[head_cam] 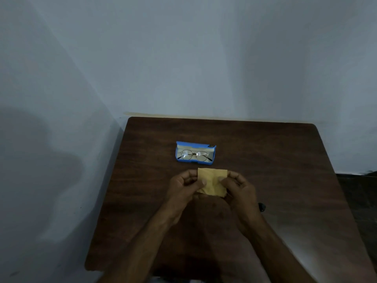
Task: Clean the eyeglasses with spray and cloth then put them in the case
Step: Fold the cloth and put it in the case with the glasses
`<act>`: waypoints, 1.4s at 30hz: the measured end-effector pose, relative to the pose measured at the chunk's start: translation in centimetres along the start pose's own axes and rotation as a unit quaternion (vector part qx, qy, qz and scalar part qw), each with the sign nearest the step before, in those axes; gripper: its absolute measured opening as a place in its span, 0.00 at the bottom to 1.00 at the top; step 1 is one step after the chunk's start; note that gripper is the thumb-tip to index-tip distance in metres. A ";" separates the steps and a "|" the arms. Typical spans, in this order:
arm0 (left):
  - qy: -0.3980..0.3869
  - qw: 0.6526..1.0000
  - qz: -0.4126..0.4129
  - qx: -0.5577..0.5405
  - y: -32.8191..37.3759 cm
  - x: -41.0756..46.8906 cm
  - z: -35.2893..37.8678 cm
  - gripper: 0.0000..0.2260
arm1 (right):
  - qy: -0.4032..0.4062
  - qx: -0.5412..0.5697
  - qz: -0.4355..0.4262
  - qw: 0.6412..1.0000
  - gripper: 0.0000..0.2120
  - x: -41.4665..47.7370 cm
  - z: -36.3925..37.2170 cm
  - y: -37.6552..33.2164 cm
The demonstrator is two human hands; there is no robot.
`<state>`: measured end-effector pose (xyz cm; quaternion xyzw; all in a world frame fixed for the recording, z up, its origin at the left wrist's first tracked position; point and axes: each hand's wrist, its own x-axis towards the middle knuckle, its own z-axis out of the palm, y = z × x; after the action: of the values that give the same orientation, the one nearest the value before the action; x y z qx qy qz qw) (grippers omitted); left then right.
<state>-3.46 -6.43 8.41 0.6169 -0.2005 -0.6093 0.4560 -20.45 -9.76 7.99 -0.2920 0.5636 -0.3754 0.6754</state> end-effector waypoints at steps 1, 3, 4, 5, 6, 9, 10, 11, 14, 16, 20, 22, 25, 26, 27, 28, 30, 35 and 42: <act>0.003 0.999 0.016 0.033 0.2 0.0 -0.1 0.12 | -0.018 -0.007 0.001 1.000 0.14 0.0 -0.3 -0.3; 0.010 0.997 0.052 0.056 0.5 0.0 -0.1 0.11 | -0.055 -0.041 -0.029 0.997 0.16 -0.1 -0.7 -0.4; 0.010 0.997 0.069 0.046 0.7 -0.1 0.0 0.10 | -0.067 -0.059 -0.060 0.994 0.16 -0.2 -0.9 -0.3; 0.007 0.996 0.082 0.030 0.9 -0.3 0.1 0.09 | -0.074 -0.078 -0.095 0.990 0.16 -0.3 -1.1 -0.3; 0.007 0.996 0.088 0.013 1.1 -0.3 0.2 0.08 | -0.076 -0.100 -0.132 0.983 0.16 -0.4 -1.2 -0.5; 0.011 0.996 0.092 -0.009 1.1 -0.4 0.2 0.06 | -0.093 -0.158 -0.233 0.955 0.13 -0.7 -1.3 -1.2; 0.010 0.995 0.098 -0.003 1.1 -0.4 0.2 0.06 | -0.101 -0.169 -0.264 0.944 0.13 -0.7 -1.3 -1.4; 0.009 0.994 0.110 0.007 0.9 -0.3 0.0 0.06 | -0.107 -0.178 -0.290 0.934 0.12 -0.6 -1.3 -1.6; -0.001 0.991 0.135 0.015 0.7 -0.5 -0.1 0.07 | -0.125 -0.197 -0.331 0.914 0.10 -0.2 -1.7 -1.9; -0.007 0.992 0.129 0.005 0.7 -0.5 0.1 0.08 | -0.124 -0.203 -0.337 0.911 0.10 0.3 -2.1 -2.0; -0.016 0.996 0.084 -0.032 0.8 -0.1 0.2 0.12 | -0.139 -0.258 -0.356 0.887 0.13 0.6 -2.7 -2.1; -0.028 0.996 0.061 -0.051 1.0 0.1 0.2 0.13 | -0.141 -0.295 -0.366 0.871 0.17 0.8 -2.9 -2.1; -0.026 0.995 0.098 -0.014 0.8 0.3 0.2 0.06 | -0.144 -0.279 -0.365 0.877 0.24 0.9 -2.9 -1.9; -0.027 0.993 0.117 0.000 0.7 0.3 0.2 0.08 | -0.144 -0.250 -0.341 0.895 0.24 0.9 -2.9 -1.8; -0.027 0.991 0.128 0.004 0.6 0.4 0.2 0.10 | -0.145 -0.216 -0.307 0.915 0.24 0.9 -2.9 -1.8; -0.027 0.991 0.131 -0.001 0.5 0.4 0.2 0.11 | -0.145 -0.183 -0.275 0.933 0.23 0.9 -2.9 -1.8; -0.030 0.991 0.133 -0.009 0.4 0.6 0.0 0.12 | -0.147 -0.143 -0.226 0.952 0.19 1.1 -2.5 -1.7; -0.033 0.990 0.135 0.016 0.3 1.1 -0.6 0.15 | -0.155 -0.250 -0.173 0.940 0.15 2.4 -1.3 -1.2; -0.051 0.993 0.097 0.048 0.1 2.3 -1.4 0.16 | -0.164 -0.316 -0.190 0.915 0.07 3.6 -0.2 -2.2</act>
<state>-1.66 -7.90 6.99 0.5841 -0.3113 -0.5826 0.4717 -20.74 -13.99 7.82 -0.6491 0.4678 -0.2458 0.5471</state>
